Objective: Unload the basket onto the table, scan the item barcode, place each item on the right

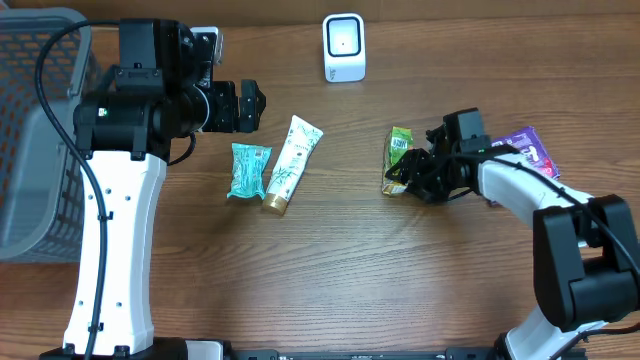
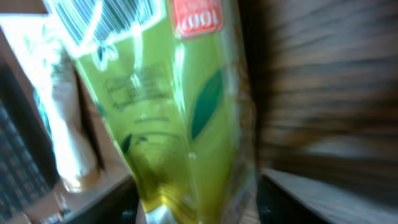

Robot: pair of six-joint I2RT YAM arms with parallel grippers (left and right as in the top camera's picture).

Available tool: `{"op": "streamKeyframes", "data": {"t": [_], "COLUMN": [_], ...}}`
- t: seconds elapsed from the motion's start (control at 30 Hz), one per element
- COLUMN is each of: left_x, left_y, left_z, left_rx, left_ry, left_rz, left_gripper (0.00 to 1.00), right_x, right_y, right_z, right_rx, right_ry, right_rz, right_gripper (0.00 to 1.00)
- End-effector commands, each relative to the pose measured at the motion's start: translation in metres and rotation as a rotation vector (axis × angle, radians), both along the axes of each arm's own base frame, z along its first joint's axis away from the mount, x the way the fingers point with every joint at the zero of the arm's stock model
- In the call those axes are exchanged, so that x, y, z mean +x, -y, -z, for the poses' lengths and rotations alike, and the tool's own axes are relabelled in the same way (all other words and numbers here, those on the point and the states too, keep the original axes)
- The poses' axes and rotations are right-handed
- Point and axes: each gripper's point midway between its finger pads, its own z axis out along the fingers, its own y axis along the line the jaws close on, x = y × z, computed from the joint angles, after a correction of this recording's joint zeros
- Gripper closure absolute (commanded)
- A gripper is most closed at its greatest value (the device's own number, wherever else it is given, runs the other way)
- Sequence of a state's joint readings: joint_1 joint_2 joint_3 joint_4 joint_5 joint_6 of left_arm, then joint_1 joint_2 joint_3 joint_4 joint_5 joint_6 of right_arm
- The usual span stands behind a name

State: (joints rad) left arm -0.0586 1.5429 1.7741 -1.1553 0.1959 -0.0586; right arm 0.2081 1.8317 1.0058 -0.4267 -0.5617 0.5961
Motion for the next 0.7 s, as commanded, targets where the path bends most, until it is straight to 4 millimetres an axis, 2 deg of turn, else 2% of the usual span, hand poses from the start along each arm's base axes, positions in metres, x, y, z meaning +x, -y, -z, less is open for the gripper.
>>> {"op": "streamKeyframes", "data": {"t": [0.0,0.03,0.1,0.17,0.3,0.37,0.4,0.57,0.67], "left_x": [0.001,0.001,0.001,0.001,0.001,0.001,0.001,0.001,0.001], "left_y": [0.001,0.002,0.001,0.001,0.002,0.001,0.001,0.002,0.002], "left_z": [-0.004,-0.004,-0.004,-0.004,-0.004,-0.004,-0.004,-0.004,-0.004], "left_rx": [-0.015,-0.016,-0.015,-0.015,-0.016,-0.015,-0.015,-0.016,-0.016], "left_ry": [0.006,0.006,0.006,0.006,0.006,0.006,0.006,0.006,0.006], "left_rz": [-0.008,-0.008,-0.008,-0.008,-0.008,-0.008,-0.008,-0.008,-0.008], "left_gripper": [0.00,0.00,0.00,0.00,0.00,0.00,0.00,0.00,0.00], "right_x": [-0.001,-0.002,-0.002,0.001,0.011,0.016,0.020,0.029,0.022], "right_y": [-0.011,-0.010,-0.015,-0.018,-0.020,-0.017,-0.012,0.033,0.042], "right_z": [0.002,0.006,0.008,0.006,-0.013,-0.024,-0.029,-0.055,-0.056], "right_rx": [-0.014,-0.039,-0.068,-0.063,-0.087,-0.163,-0.233,-0.787,-1.022], "right_ry": [-0.025,-0.033,-0.029,-0.017,0.065,0.111,0.137,0.255,0.306], "right_rz": [0.085,0.113,0.131,0.126,0.045,-0.001,-0.032,-0.064,-0.098], "right_gripper": [0.52,0.58,0.82,0.93,0.96,0.96,0.96,0.96,0.96]}}
